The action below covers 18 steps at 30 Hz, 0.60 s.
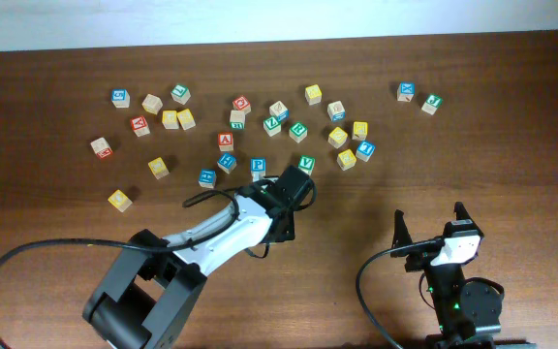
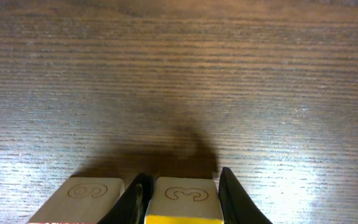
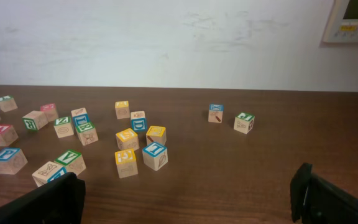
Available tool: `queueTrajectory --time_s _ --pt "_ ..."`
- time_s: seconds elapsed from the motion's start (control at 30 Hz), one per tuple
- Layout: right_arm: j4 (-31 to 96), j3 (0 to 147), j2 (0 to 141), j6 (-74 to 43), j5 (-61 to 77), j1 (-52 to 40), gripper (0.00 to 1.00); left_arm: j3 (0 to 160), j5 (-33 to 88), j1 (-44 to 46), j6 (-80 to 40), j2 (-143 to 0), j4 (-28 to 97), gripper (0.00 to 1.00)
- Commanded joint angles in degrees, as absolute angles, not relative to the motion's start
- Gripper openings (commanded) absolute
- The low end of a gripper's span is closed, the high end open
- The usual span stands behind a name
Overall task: Spell out ICRA
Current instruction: 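Place the yellow 'C' block right of the red 'I' block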
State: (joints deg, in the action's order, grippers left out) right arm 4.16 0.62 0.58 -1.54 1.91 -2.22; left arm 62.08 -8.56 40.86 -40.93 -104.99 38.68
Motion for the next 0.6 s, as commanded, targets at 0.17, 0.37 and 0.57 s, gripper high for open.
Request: queueTrajectory --time_s 0.17,0.37,0.57 --pt "4.47 0.32 0.19 -1.91 1.65 -1.85 0.98 61.54 -6.46 40.84 -40.23 -104.55 39.66 0.33" --pt "4.47 0.32 0.19 -1.91 1.65 -1.85 0.98 61.54 -6.68 40.84 -40.23 -104.55 39.24 0.37" --pt "4.47 0.32 0.19 -1.91 1.65 -1.85 0.98 61.54 -8.51 40.82 -40.23 -104.55 36.45 0.45"
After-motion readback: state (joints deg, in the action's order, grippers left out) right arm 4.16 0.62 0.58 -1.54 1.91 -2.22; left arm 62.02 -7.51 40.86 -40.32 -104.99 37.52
